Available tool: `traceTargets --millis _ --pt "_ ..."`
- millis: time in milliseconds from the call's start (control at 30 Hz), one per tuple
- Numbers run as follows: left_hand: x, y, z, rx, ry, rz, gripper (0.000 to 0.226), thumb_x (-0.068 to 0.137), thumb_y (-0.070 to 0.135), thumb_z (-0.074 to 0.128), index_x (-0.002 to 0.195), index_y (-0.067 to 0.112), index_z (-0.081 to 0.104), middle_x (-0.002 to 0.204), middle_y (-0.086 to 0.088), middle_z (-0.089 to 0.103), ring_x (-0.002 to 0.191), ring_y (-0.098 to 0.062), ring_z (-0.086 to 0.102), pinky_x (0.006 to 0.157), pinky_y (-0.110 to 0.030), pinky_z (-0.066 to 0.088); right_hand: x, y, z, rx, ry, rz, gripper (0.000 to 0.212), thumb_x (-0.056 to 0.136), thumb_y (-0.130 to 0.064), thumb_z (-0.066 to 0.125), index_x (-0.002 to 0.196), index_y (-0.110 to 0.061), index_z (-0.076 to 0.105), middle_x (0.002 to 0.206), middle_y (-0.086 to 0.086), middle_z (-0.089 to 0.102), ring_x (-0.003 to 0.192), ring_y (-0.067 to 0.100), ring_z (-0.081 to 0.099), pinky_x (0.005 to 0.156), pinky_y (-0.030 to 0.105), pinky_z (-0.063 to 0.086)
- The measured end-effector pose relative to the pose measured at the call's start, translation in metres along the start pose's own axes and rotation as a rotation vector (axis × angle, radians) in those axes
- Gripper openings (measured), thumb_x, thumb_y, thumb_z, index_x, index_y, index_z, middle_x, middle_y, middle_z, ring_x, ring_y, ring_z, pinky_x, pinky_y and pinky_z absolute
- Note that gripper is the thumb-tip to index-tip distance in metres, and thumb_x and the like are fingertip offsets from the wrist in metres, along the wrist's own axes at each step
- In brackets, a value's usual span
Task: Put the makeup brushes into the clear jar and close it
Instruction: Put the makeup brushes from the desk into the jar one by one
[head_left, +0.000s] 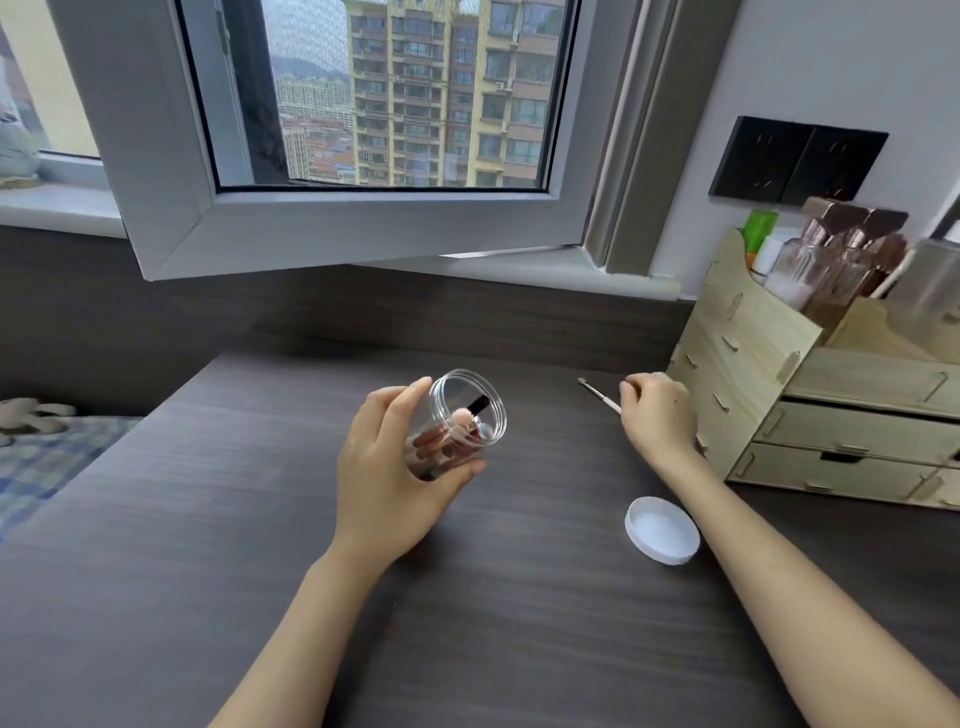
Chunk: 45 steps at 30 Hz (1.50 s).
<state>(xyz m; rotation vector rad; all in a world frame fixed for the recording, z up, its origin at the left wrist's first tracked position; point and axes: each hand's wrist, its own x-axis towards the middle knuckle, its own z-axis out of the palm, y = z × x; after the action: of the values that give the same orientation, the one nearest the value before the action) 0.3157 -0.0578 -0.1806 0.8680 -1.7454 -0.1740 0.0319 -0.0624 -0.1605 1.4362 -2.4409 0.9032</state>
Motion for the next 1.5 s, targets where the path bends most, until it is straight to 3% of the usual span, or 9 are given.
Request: traceTargets --millis 200,433,567,733,833,1000,1200,1367,1500 --pt "0.001 -0.002 -0.002 0.001 0.022 -0.015 0.079 0.056 0.043 0.079 0.124 0.014 0.052 0.115 0.01 0.046 0.103 -0.01 0.051 0.085 -0.017 0.039 0.028 0.016 0.036 -0.56 -0.25 -0.098 0.037 0.098 -0.03 0.042 0.12 -0.01 0.062 0.125 0.012 0.058 0.116 0.033 0.049 0.091 0.037 0.042" --pt "0.002 -0.003 -0.003 -0.028 0.027 -0.031 0.079 0.057 0.038 0.083 0.125 0.012 0.052 0.114 0.008 0.047 0.101 -0.011 0.051 0.085 -0.017 0.04 0.024 0.007 0.046 -0.729 -0.223 -0.192 0.033 0.092 -0.003 0.042 0.119 -0.01 0.061 0.12 0.009 0.059 0.113 0.028 0.052 0.085 0.034 0.045" --pt "0.001 -0.003 -0.003 -0.027 0.025 -0.036 0.08 0.056 0.036 0.086 0.125 0.013 0.052 0.115 0.009 0.047 0.102 -0.012 0.053 0.085 -0.016 0.04 0.018 -0.008 0.024 -0.405 -0.117 -0.089 0.024 0.092 -0.012 0.049 0.106 -0.002 0.066 0.107 0.016 0.066 0.098 0.036 0.063 0.074 0.036 0.049" --pt "0.001 -0.002 -0.003 -0.031 0.022 -0.029 0.079 0.058 0.04 0.083 0.126 0.012 0.052 0.116 0.009 0.047 0.103 -0.014 0.054 0.084 -0.023 0.045 -0.006 -0.045 -0.045 0.739 0.028 -0.003 0.006 0.085 -0.005 0.057 0.081 -0.01 0.059 0.077 0.017 0.066 0.059 0.02 0.067 0.055 0.032 0.056" --pt "0.0 -0.002 -0.003 -0.028 0.031 -0.026 0.078 0.058 0.041 0.081 0.125 0.013 0.052 0.115 0.009 0.047 0.103 -0.01 0.052 0.085 -0.02 0.044 -0.038 -0.068 -0.085 1.262 0.021 -0.144 0.016 0.083 -0.002 0.059 0.078 -0.018 0.055 0.066 0.002 0.067 0.055 0.013 0.069 0.052 0.022 0.056" --pt "-0.001 0.002 -0.003 -0.028 0.008 0.009 0.077 0.058 0.038 0.082 0.124 0.01 0.053 0.115 0.007 0.048 0.104 -0.016 0.053 0.084 -0.032 0.049 -0.079 -0.107 -0.082 1.168 -0.049 -0.337 0.016 0.087 -0.005 0.06 0.083 -0.021 0.061 0.073 -0.001 0.072 0.07 0.014 0.072 0.065 0.023 0.058" --pt "-0.001 0.002 -0.004 -0.005 -0.023 0.033 0.078 0.059 0.04 0.082 0.125 0.01 0.051 0.116 0.008 0.046 0.104 -0.01 0.049 0.083 -0.026 0.047 -0.09 -0.121 -0.042 0.457 0.042 -0.512 0.014 0.083 -0.02 0.066 0.082 -0.008 0.073 0.087 0.001 0.067 0.086 0.019 0.058 0.078 0.031 0.047" --pt "0.001 0.002 -0.005 -0.027 -0.012 0.007 0.079 0.059 0.04 0.081 0.126 0.011 0.051 0.116 0.008 0.047 0.104 -0.015 0.053 0.084 -0.027 0.047 -0.086 -0.119 -0.044 0.718 -0.271 -0.402 0.017 0.084 -0.018 0.066 0.097 -0.025 0.073 0.111 -0.004 0.061 0.11 0.012 0.052 0.093 0.024 0.04" --pt "0.0 0.002 -0.005 -0.025 -0.004 -0.007 0.079 0.057 0.039 0.082 0.125 0.011 0.052 0.116 0.007 0.048 0.104 -0.016 0.054 0.084 -0.028 0.046 -0.08 -0.09 -0.06 0.922 -0.328 -0.283 0.02 0.086 -0.01 0.062 0.09 -0.027 0.073 0.101 -0.006 0.07 0.091 0.004 0.062 0.078 0.014 0.046"
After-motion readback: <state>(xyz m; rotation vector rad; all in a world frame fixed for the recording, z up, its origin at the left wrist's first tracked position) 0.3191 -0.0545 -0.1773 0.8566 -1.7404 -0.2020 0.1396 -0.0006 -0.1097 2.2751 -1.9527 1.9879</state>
